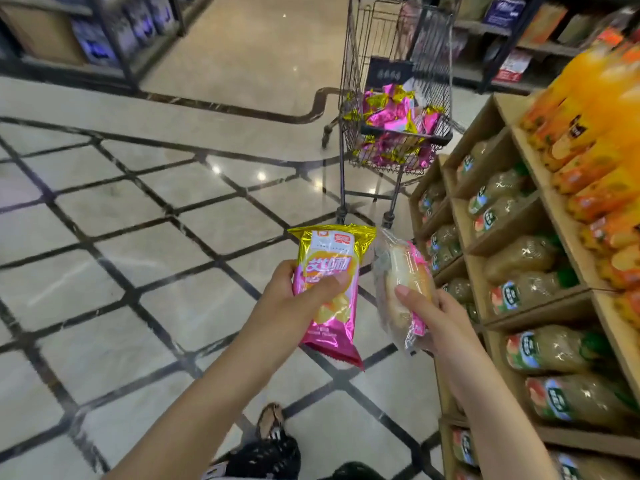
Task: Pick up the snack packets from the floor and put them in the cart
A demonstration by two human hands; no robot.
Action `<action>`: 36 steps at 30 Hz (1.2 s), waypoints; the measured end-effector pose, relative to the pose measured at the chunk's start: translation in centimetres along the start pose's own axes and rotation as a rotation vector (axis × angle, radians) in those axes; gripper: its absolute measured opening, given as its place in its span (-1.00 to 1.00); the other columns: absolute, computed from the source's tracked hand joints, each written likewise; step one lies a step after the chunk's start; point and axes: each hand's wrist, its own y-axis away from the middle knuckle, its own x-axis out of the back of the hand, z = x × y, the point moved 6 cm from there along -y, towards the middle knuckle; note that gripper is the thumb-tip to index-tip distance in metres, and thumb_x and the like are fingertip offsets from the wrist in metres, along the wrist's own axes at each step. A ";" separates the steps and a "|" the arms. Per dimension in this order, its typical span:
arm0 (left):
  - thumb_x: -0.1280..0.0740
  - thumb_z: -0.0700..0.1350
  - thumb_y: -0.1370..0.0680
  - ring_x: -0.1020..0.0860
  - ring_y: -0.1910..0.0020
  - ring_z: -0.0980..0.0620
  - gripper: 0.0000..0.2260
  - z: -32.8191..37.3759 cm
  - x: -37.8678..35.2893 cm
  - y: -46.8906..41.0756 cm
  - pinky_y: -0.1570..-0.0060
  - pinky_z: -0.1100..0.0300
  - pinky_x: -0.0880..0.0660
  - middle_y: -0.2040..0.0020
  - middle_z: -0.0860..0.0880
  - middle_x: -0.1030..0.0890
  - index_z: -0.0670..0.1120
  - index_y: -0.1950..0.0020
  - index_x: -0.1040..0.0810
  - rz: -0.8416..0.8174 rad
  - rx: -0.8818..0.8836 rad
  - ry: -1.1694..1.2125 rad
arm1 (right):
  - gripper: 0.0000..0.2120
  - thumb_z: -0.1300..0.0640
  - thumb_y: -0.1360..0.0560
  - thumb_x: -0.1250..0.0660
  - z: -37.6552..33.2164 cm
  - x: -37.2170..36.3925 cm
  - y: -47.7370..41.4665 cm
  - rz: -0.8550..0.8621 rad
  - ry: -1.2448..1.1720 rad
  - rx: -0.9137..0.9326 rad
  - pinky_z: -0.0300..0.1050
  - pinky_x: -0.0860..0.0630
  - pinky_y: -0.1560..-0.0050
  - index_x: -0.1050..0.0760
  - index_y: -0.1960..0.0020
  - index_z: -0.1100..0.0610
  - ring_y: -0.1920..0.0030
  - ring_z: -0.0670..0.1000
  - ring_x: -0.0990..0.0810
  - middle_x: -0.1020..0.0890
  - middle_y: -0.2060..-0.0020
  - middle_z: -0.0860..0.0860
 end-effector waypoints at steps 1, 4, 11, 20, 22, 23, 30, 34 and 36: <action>-0.47 0.04 -0.45 -0.69 0.16 0.08 -0.72 0.9 0.2 -1.6 0.11 0.17 -0.59 0.05 0.05 -0.70 0.07 -0.12 -0.52 -0.002 -0.001 -0.017 | -0.31 -0.29 -0.16 -0.51 -0.7 -0.2 -1.0 0.019 -0.021 0.003 0.20 -0.59 -0.11 -0.51 -0.17 0.06 0.02 0.11 -0.69 -0.69 -0.01 0.08; -0.46 0.02 -0.47 -0.68 0.21 0.12 -0.74 3.6 0.2 -5.9 0.25 0.27 -0.55 0.08 0.05 -0.69 0.06 -0.10 -0.52 -0.025 -0.002 -0.054 | -0.36 -0.26 -0.19 -0.54 -2.4 -0.2 -3.5 0.064 -0.068 -0.012 0.18 -0.59 -0.10 -0.51 -0.13 0.04 0.03 0.12 -0.69 -0.69 0.00 0.09; -0.45 -0.02 -0.47 -0.68 0.26 0.11 -0.70 7.5 -3.1 -15.8 0.35 0.31 -0.55 0.04 -0.02 -0.68 -0.01 -0.17 -0.50 -0.098 0.038 -0.115 | -0.43 -0.21 -0.17 -0.47 -6.4 2.4 -10.7 0.150 -0.141 -0.026 0.13 -0.59 -0.11 -0.49 -0.09 0.03 0.03 0.10 -0.69 -0.69 0.02 0.07; -0.44 0.03 -0.49 -0.68 0.10 -0.03 -0.77 15.2 -11.6 -30.1 0.10 0.12 -0.60 -0.01 -0.03 -0.67 0.08 -0.06 -0.45 -0.125 0.001 -0.248 | -0.27 -0.24 -0.14 -0.47 -13.8 9.4 -25.7 0.190 -0.181 0.016 0.14 -0.58 -0.12 -0.48 -0.21 0.09 0.04 0.09 -0.70 -0.69 0.01 0.07; -0.44 0.03 -0.49 -0.69 0.09 -0.04 -0.73 17.0 -13.9 -33.1 0.01 0.05 -0.62 -0.01 -0.03 -0.67 0.05 -0.11 -0.47 -0.121 0.014 -0.257 | -0.27 -0.25 -0.15 -0.47 -15.9 11.5 -29.0 0.187 -0.181 0.008 0.15 -0.59 -0.12 -0.46 -0.22 0.08 0.04 0.08 -0.70 -0.69 0.00 0.06; -0.44 0.04 -0.48 -0.69 0.08 -0.04 -0.72 17.9 -14.9 -34.5 -0.02 0.02 -0.62 -0.02 -0.03 -0.67 0.06 -0.12 -0.47 -0.122 0.020 -0.254 | -0.29 -0.25 -0.18 -0.47 -17.0 12.4 -30.7 0.177 -0.168 0.007 0.13 -0.59 -0.11 -0.45 -0.23 0.08 0.03 0.09 -0.69 -0.68 -0.01 0.06; -0.46 0.09 -0.46 -0.67 0.02 -0.08 -0.59 21.9 -17.7 -43.0 -0.09 -0.09 -0.60 -0.08 -0.04 -0.66 0.05 -0.26 -0.45 -0.054 0.046 -0.230 | -0.21 -0.28 -0.08 -0.49 -22.8 16.0 -40.7 0.194 -0.128 -0.002 0.18 -0.59 -0.12 -0.47 -0.21 0.07 0.02 0.11 -0.69 -0.68 -0.01 0.05; -0.47 0.07 -0.45 -0.69 0.06 -0.08 -0.58 23.2 -17.5 -47.1 -0.09 -0.11 -0.60 -0.04 -0.05 -0.68 0.02 -0.26 -0.48 -0.048 0.060 -0.206 | -0.25 -0.26 -0.13 -0.47 -25.1 16.3 -45.1 0.187 -0.138 -0.026 0.14 -0.60 -0.12 -0.45 -0.22 0.10 0.02 0.11 -0.69 -0.67 -0.02 0.06; -0.47 0.06 -0.45 -0.69 0.08 -0.07 -0.59 24.2 -17.3 -49.7 -0.06 -0.07 -0.61 -0.03 -0.06 -0.69 0.01 -0.24 -0.49 -0.044 0.052 -0.213 | -0.20 -0.29 -0.11 -0.47 -26.0 16.1 -47.4 0.198 -0.125 -0.048 0.15 -0.59 -0.13 -0.43 -0.23 0.10 0.01 0.11 -0.68 -0.66 -0.03 0.06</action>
